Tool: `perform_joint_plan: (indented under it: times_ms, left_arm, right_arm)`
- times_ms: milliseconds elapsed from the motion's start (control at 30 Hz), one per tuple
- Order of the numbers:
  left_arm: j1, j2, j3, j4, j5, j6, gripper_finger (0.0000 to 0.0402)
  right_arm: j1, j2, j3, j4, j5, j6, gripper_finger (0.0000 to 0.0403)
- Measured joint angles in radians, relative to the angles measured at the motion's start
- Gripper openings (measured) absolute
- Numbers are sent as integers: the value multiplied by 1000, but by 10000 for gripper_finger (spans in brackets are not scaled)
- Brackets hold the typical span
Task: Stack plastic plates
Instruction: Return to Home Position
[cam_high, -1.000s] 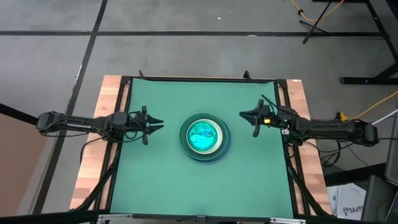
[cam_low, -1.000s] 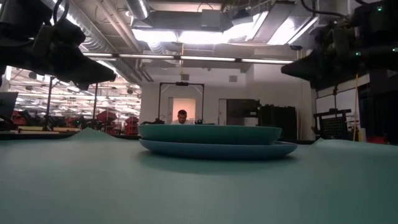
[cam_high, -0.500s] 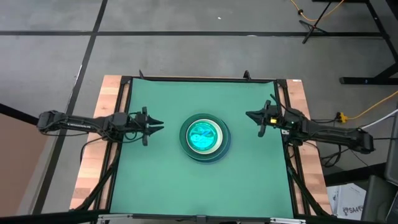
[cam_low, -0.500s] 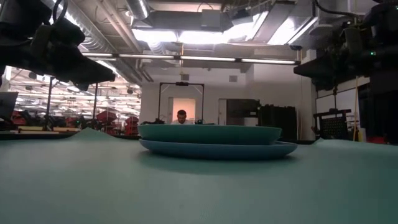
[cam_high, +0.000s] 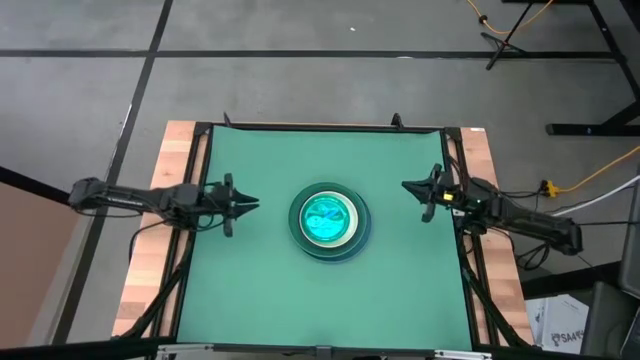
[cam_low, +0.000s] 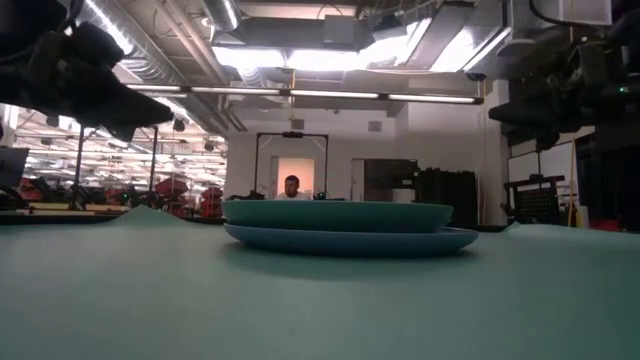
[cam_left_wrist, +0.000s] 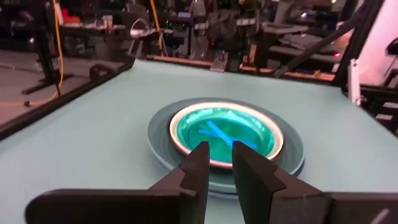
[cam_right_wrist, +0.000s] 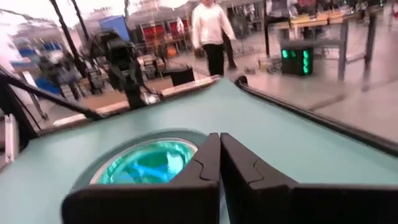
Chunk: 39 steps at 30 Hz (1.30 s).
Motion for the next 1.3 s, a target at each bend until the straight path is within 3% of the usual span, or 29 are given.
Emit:
perform_joint_plan:
  times_ms: [533, 1300]
  left_arm:
    - [1, -214, 0, -65, 59, 54, 61]
    - [23, -229, -2, -60, 51, 85, 61]
  right_arm:
    - [0, -32, -10, 3, -37, -16, 1]
    - [0, -29, -10, 3, -40, 9, 1]
